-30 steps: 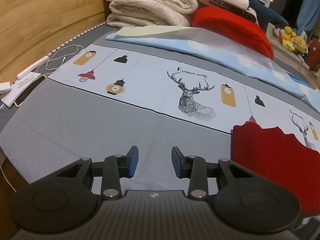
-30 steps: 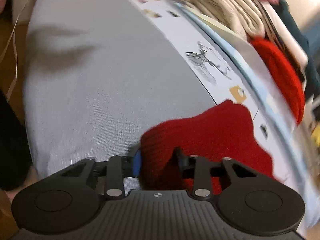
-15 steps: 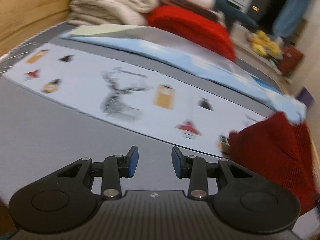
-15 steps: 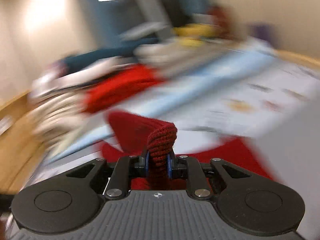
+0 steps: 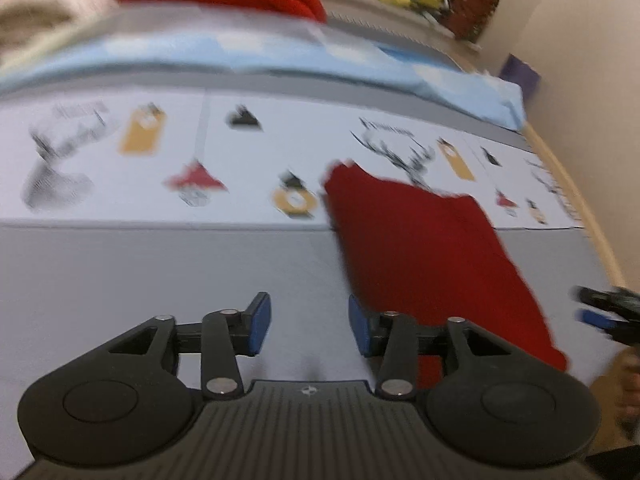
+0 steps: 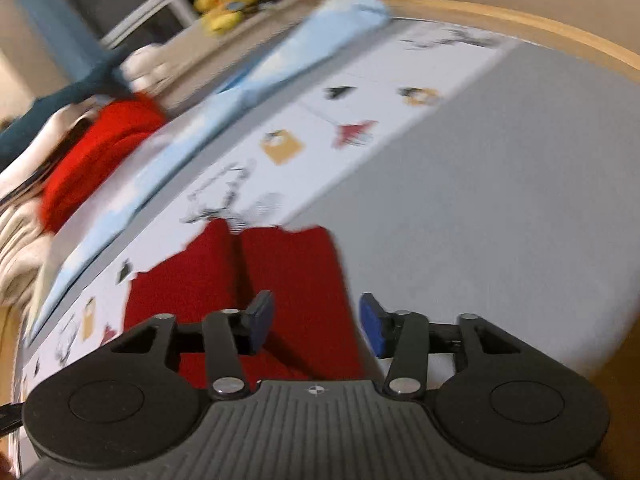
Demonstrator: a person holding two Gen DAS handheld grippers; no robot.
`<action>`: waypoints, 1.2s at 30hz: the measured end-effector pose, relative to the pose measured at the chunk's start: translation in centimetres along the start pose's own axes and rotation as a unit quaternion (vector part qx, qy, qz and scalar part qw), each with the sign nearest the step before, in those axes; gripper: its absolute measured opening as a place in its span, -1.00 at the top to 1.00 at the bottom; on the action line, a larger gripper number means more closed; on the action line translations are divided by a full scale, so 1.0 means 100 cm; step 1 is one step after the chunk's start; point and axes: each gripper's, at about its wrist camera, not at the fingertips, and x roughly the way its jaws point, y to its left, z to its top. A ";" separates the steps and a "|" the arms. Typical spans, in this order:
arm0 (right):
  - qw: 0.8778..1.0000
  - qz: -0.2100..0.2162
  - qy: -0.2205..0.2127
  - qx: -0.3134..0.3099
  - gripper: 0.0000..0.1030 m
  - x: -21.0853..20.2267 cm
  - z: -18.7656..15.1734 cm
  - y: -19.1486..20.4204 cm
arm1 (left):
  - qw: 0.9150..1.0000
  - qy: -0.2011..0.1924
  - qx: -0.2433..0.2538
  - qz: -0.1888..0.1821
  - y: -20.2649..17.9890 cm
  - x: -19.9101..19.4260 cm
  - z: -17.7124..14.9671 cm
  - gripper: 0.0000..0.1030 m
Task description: Fold small clothes
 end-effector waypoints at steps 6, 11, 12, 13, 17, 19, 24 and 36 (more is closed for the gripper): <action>0.993 -0.021 0.115 0.011 -0.40 0.094 0.009 -0.002 | 0.994 0.049 -0.082 -0.055 -0.006 0.041 -0.001 -0.46; 0.984 -0.012 0.168 0.055 -0.37 0.122 0.002 -0.008 | 0.981 0.076 -0.155 -0.088 -0.012 0.093 0.008 -0.62; 0.984 -0.013 0.167 0.052 -0.37 0.124 0.001 -0.008 | 0.978 0.084 -0.170 -0.092 -0.011 0.104 0.009 -0.62; 0.984 -0.012 0.168 0.054 -0.37 0.125 0.003 -0.009 | 0.973 0.094 -0.187 -0.097 -0.012 0.116 0.008 -0.63; 0.983 0.007 0.169 0.071 -0.06 0.126 0.003 -0.012 | 0.957 0.105 -0.242 -0.118 -0.010 0.154 0.002 -0.80; 0.984 0.013 0.168 0.065 0.42 0.130 0.001 -0.009 | 0.953 0.104 -0.249 -0.136 -0.013 0.162 0.000 -0.69; 0.989 0.007 0.147 0.021 0.68 0.126 -0.002 0.005 | 0.963 0.094 -0.209 -0.139 -0.018 0.154 0.011 -0.11; 0.980 0.132 0.147 -0.004 0.72 0.125 -0.027 0.099 | 0.994 0.000 -0.100 -0.055 0.063 0.045 0.049 -0.04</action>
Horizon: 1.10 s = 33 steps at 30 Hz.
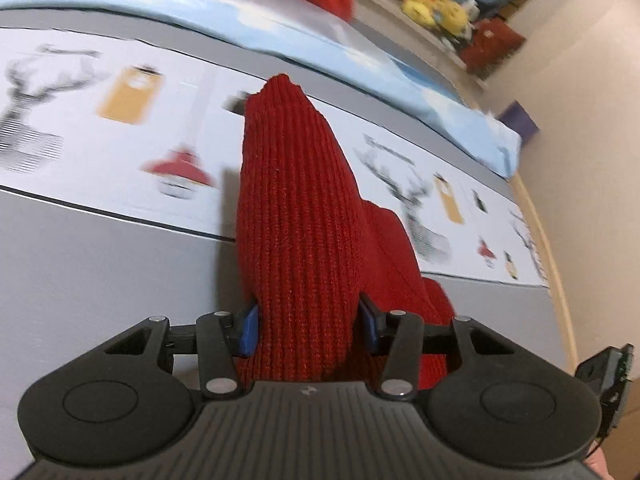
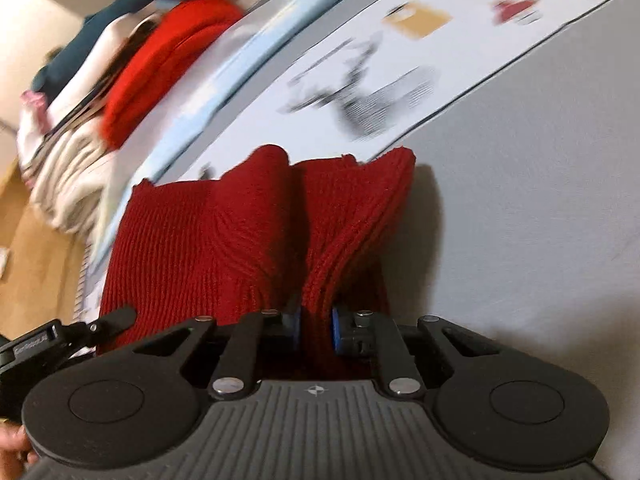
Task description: Fold small clothes
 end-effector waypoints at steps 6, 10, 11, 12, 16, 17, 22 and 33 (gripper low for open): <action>0.998 -0.001 0.025 -0.052 0.68 0.025 -0.017 0.051 | 0.998 -0.002 -0.020 0.062 0.056 -0.034 0.008 -0.14; 0.996 -0.067 -0.030 -0.054 0.62 0.011 -0.017 0.059 | 0.998 -0.028 -0.022 0.057 0.080 -0.066 0.008 -0.14; 0.996 -0.056 -0.041 -0.057 0.62 0.007 -0.016 0.063 | 0.998 -0.025 -0.022 0.054 0.082 -0.070 0.005 -0.14; 0.997 -0.031 -0.046 -0.060 0.59 0.005 -0.017 0.070 | 0.998 -0.020 -0.016 0.056 0.085 -0.073 0.003 -0.14; 0.995 0.041 -0.003 -0.089 -0.32 0.019 -0.030 0.101 | 0.997 0.003 0.027 0.071 0.082 -0.075 -0.008 -0.14; 0.994 0.040 0.020 -0.096 -0.30 0.029 -0.036 0.108 | 0.997 0.007 0.035 0.074 0.077 -0.073 -0.014 -0.14; 0.989 0.018 0.064 -0.134 0.64 0.048 -0.056 0.121 | 0.997 0.004 0.057 0.056 0.063 -0.074 -0.023 -0.14; 0.989 -0.037 0.087 -0.114 0.61 0.019 -0.050 0.080 | 0.971 0.095 0.214 0.057 0.009 -0.020 -0.059 -0.15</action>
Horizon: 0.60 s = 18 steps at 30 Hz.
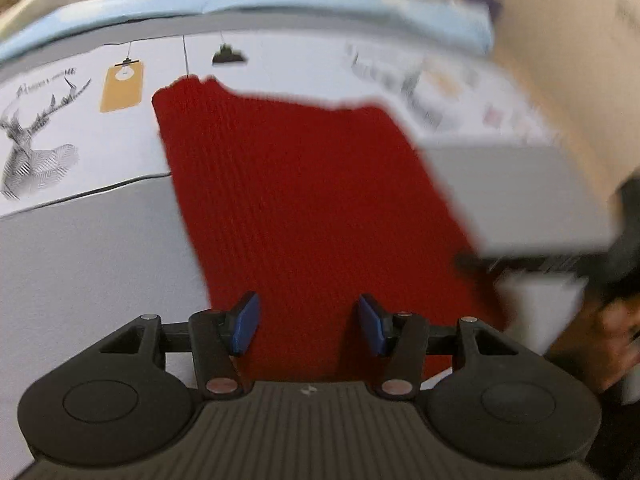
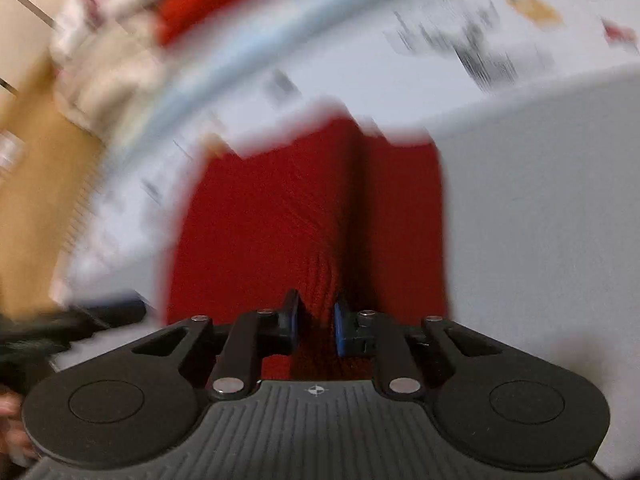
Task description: Fold small clothes
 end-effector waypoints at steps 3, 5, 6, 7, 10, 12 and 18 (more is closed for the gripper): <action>0.999 -0.001 -0.020 -0.042 0.49 -0.004 -0.002 0.012 | 1.000 0.007 0.006 0.017 0.000 -0.003 -0.003 -0.15; 0.998 0.011 -0.041 -0.047 0.48 -0.020 -0.001 0.020 | 1.000 -0.008 0.012 0.016 -0.002 -0.014 -0.006 -0.15; 0.997 0.012 -0.048 -0.053 0.45 -0.027 -0.003 0.023 | 0.999 -0.013 0.028 0.019 -0.004 -0.016 -0.009 -0.15; 0.997 0.011 -0.050 -0.065 0.43 -0.032 -0.004 0.026 | 0.999 -0.001 0.040 0.028 -0.004 -0.011 -0.013 -0.15; 0.994 -0.037 0.000 -0.105 0.24 -0.014 -0.009 0.026 | 0.994 0.065 0.054 0.063 -0.006 0.021 -0.022 -0.29; 0.989 -0.081 0.049 -0.113 0.19 0.006 -0.014 0.016 | 0.994 0.051 0.063 0.073 -0.012 0.018 -0.023 -0.30; 0.979 -0.094 -0.027 -0.177 0.14 -0.038 -0.016 0.043 | 0.988 -0.074 0.016 0.136 -0.027 -0.052 -0.024 -0.56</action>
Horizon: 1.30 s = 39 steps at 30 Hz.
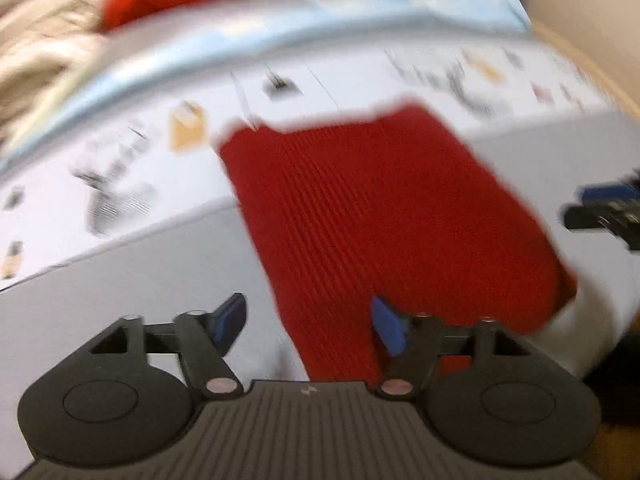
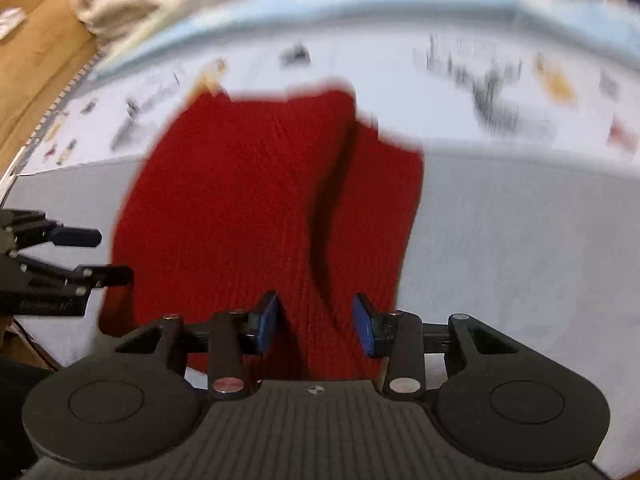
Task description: Fold small clothes
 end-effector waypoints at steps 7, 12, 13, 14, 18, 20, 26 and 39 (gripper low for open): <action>0.985 -0.032 -0.169 0.014 -0.74 -0.114 -0.041 0.016 | 0.989 -0.124 -0.067 0.044 -0.023 -0.103 -0.034 -0.64; 0.977 -0.053 -0.205 0.033 -0.84 -0.146 -0.092 0.025 | 0.987 -0.131 -0.079 0.052 -0.058 -0.137 -0.076 -0.64; 0.976 -0.053 -0.206 0.041 -0.84 -0.147 -0.106 0.024 | 0.987 -0.132 -0.083 0.050 -0.066 -0.139 -0.083 -0.65; 0.976 -0.053 -0.206 0.048 -0.84 -0.149 -0.118 0.024 | 0.987 -0.127 -0.091 0.044 -0.071 -0.140 -0.093 -0.65; 0.981 -0.058 -0.173 0.060 -0.84 -0.138 -0.143 0.028 | 0.986 -0.101 -0.127 0.035 -0.081 -0.127 -0.129 -0.67; 0.980 -0.050 -0.188 0.038 -0.85 -0.141 -0.145 0.036 | 0.988 -0.078 -0.130 0.027 -0.085 -0.117 -0.138 -0.67; 0.986 -0.055 -0.155 0.012 -0.85 -0.121 -0.141 0.049 | 0.987 -0.108 -0.111 0.036 -0.087 -0.117 -0.135 -0.67; 0.987 -0.047 -0.149 -0.033 -0.85 -0.105 -0.134 0.080 | 0.986 -0.093 -0.135 0.024 -0.074 -0.106 -0.132 -0.66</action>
